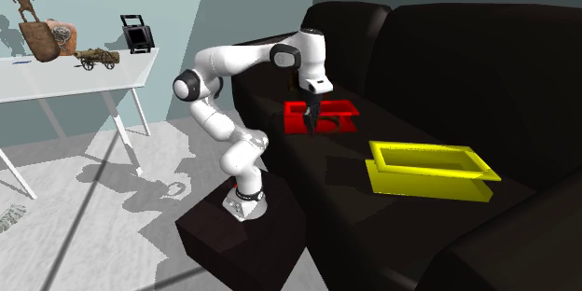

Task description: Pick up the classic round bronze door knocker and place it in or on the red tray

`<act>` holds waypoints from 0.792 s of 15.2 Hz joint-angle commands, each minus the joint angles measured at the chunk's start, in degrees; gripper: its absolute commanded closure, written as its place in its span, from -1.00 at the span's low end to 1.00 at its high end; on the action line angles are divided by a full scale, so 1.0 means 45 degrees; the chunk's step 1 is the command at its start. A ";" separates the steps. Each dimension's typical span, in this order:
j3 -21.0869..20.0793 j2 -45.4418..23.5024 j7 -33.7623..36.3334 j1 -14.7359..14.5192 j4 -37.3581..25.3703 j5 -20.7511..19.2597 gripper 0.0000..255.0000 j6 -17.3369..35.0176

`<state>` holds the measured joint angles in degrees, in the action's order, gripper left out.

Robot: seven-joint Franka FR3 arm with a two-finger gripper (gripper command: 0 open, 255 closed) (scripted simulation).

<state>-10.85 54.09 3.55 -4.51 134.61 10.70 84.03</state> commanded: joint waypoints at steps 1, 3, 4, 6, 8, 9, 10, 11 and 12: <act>0.0016 -0.0201 0.0039 0.0025 -0.0463 -0.0030 1.00 -0.0265; 0.0051 -0.0364 0.0063 0.0047 -0.0903 -0.0069 1.00 -0.0541; 0.0068 -0.0448 0.0075 0.0057 -0.1126 -0.0087 1.00 -0.0680; -0.0193 -0.0436 0.0382 -0.0006 -0.1347 0.0116 1.00 -0.0869; -0.0751 -0.0300 0.0976 -0.0139 -0.1436 0.0561 1.00 -0.0993; -0.1031 -0.0253 0.1277 -0.0203 -0.1501 0.0783 1.00 -0.1047; -0.1315 -0.0219 0.1577 -0.0259 -0.1579 0.1006 1.00 -0.1098; -0.1599 -0.0199 0.1878 -0.0312 -0.1670 0.1228 1.00 -0.1143; -0.1886 -0.0192 0.2181 -0.0360 -0.1775 0.1449 1.00 -0.1183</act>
<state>-17.90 53.15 11.82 -5.88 126.99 16.07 78.81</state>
